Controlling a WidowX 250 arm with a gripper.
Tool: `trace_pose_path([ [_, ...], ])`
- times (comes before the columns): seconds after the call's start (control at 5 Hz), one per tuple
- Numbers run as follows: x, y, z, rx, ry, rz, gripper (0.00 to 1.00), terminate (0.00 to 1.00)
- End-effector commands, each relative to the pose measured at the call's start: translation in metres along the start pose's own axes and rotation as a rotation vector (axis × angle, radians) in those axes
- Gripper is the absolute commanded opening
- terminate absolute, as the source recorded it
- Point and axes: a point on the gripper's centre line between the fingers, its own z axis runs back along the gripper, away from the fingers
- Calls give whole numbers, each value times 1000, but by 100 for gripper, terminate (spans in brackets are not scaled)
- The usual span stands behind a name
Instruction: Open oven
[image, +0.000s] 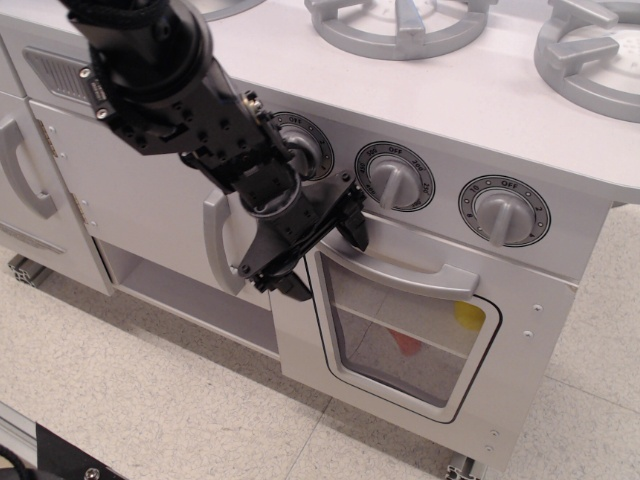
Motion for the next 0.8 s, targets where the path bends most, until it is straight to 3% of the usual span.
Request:
trace_pose_path([
  [0.0, -11, -7, -4, -30, 22, -14, 100, 0],
  [0.6, -34, 6, -19, 39, 42, -85, 100, 0],
])
